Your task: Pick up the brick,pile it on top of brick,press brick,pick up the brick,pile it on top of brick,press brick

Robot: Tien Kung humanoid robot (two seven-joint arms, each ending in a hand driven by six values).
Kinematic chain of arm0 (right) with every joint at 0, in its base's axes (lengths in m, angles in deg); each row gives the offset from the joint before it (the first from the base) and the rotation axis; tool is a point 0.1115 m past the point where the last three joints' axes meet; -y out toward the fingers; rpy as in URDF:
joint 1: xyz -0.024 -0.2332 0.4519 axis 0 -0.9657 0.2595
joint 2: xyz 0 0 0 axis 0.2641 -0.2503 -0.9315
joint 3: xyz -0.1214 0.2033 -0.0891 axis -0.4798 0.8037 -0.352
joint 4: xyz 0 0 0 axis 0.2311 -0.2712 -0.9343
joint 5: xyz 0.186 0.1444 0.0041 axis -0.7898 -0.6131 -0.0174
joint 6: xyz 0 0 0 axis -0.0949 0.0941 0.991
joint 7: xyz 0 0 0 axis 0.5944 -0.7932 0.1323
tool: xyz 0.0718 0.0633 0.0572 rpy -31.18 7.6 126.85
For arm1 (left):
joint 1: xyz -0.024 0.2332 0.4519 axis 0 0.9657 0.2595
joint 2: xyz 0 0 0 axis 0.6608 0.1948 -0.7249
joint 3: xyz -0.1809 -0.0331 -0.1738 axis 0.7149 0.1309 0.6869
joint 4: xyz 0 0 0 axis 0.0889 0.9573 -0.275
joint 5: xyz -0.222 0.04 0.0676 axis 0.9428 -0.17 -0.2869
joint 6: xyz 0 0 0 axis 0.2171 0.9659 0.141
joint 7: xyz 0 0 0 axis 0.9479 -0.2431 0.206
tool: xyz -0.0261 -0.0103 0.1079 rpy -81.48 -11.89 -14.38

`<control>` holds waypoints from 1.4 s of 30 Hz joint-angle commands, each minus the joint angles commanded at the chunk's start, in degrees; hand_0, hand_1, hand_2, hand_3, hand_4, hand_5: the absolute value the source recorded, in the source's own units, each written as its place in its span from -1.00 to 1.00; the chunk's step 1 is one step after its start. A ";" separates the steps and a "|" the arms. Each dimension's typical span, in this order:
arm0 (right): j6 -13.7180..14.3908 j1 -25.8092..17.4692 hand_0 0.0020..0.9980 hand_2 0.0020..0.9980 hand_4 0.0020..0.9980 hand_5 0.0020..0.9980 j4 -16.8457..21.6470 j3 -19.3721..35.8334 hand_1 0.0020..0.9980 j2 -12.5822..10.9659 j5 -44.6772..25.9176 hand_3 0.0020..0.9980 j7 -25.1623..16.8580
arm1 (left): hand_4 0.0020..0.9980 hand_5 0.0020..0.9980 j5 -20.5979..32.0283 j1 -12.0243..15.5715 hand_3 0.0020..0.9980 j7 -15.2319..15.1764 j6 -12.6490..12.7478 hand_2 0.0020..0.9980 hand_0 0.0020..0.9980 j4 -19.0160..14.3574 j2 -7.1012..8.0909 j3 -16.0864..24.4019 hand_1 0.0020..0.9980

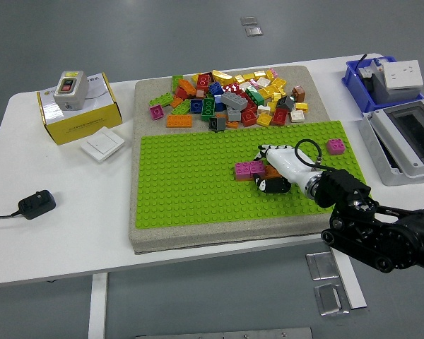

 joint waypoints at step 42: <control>0.81 -0.20 0.89 0.98 0.01 -0.26 2.44 0.86 0.88 -1.57 -2.56 0.73 -0.83 | -0.27 0.17 -0.22 -0.11 0.29 -0.09 -0.05 0.31 0.33 0.00 -0.18 0.36 0.33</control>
